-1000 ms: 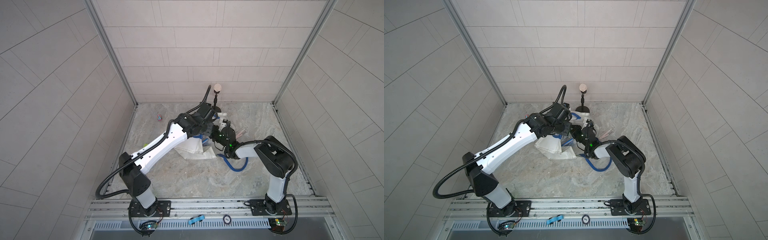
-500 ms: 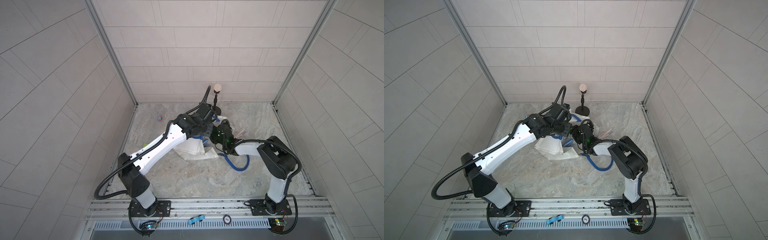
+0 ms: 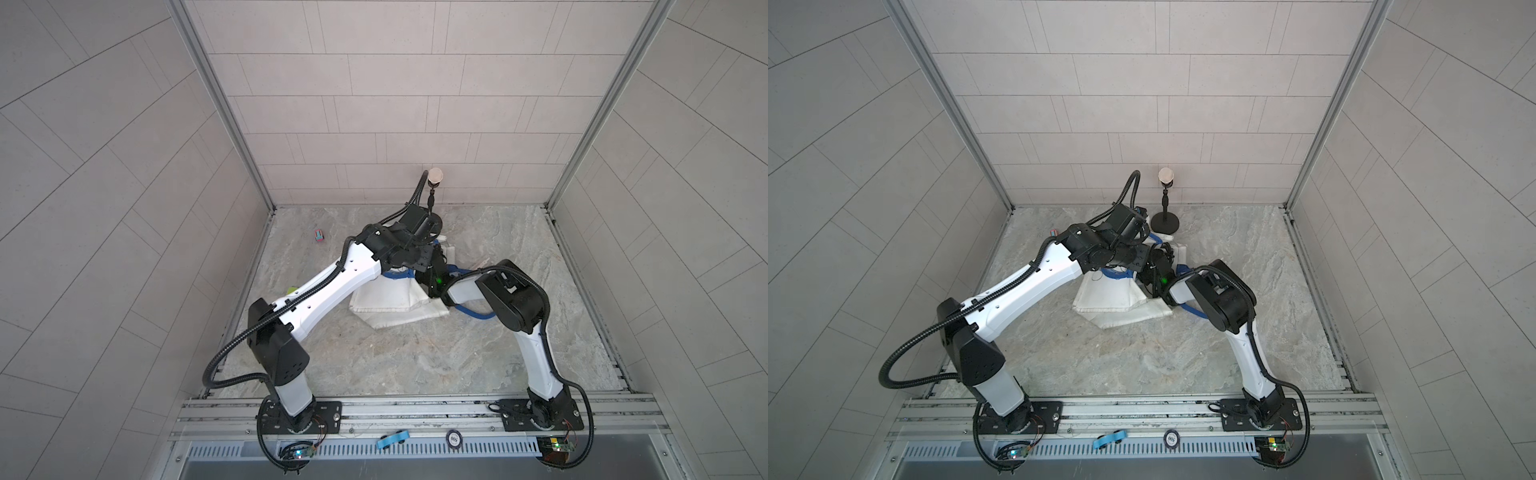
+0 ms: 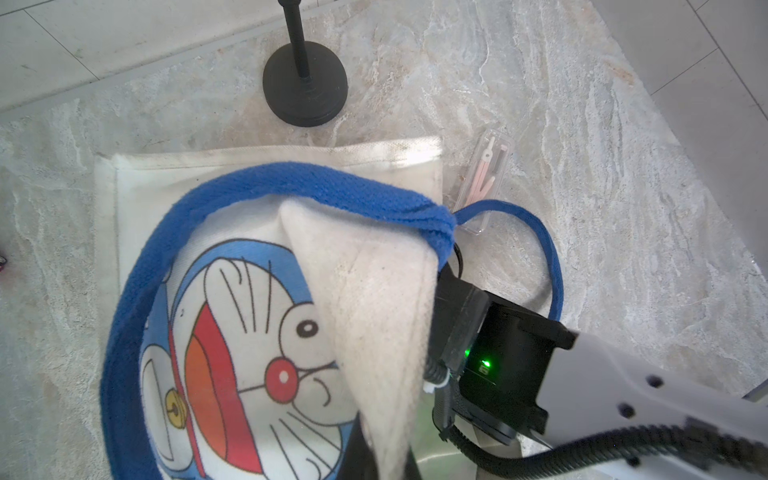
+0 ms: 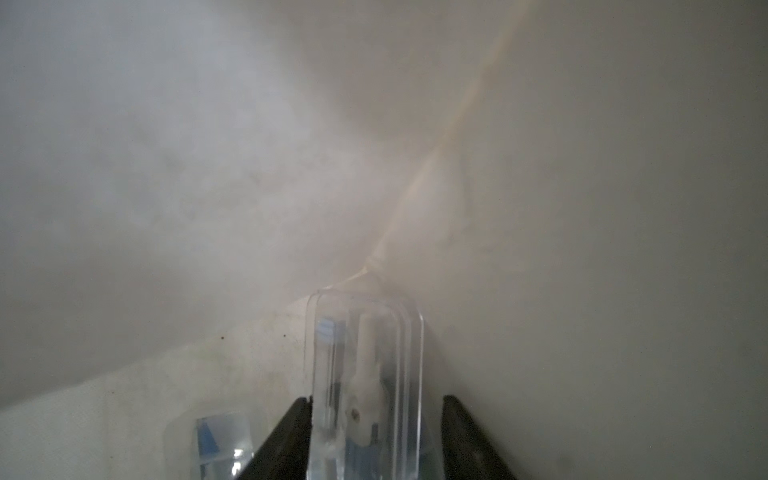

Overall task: Take out the compass set from the canvas bag
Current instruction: Pick up the compass set from the canvas bag.

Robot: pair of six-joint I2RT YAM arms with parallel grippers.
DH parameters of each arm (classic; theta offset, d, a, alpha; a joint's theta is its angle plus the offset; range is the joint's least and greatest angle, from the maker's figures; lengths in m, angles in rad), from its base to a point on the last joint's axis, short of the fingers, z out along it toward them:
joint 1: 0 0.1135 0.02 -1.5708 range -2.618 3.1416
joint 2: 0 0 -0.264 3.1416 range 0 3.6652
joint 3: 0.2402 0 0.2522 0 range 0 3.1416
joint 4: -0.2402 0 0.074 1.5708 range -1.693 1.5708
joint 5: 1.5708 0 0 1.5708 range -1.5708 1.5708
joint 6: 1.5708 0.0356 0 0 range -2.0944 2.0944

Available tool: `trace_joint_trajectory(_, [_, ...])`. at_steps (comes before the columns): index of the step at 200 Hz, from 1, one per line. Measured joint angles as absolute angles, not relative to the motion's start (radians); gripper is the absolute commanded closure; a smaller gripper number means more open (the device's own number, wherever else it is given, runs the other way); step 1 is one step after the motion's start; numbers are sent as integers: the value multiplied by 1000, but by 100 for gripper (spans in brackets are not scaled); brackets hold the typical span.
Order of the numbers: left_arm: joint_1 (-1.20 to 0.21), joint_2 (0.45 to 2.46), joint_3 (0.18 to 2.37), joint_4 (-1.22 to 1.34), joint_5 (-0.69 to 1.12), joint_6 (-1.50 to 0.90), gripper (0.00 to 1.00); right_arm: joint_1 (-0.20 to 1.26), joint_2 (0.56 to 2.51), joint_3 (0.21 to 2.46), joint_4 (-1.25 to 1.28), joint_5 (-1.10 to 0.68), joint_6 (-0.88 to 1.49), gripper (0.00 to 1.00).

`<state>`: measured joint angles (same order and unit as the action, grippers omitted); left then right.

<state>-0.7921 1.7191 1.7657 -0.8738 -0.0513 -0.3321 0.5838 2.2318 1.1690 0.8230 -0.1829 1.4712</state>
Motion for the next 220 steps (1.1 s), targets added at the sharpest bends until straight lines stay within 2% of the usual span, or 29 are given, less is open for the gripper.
trace_joint_trajectory(8, [-791, 1721, 1766, -876, -52, -332, 100, 585, 2251, 1174, 861, -187, 1477, 62])
trace_joint_trajectory(23, [-784, 1721, 1766, -880, -52, -332, 100, 589, 2278, 1179, 929, -196, 1490, 75])
trace_joint_trajectory(53, [-746, 1705, 1744, -871, -49, -343, 100, 588, 2297, 1185, 1050, -225, 1526, 88])
trace_joint_trajectory(88, [-698, 1628, 1678, -849, -57, -355, 100, 589, 2276, 1154, 1123, -263, 1539, 92])
trace_joint_trajectory(130, [-650, 1531, 1591, -826, -78, -378, 100, 591, 2131, 1017, 1151, -284, 1542, 96])
trace_joint_trajectory(220, [-635, 1514, 1559, -819, -113, -389, 100, 561, 1880, 889, 1044, -285, 1457, 97])
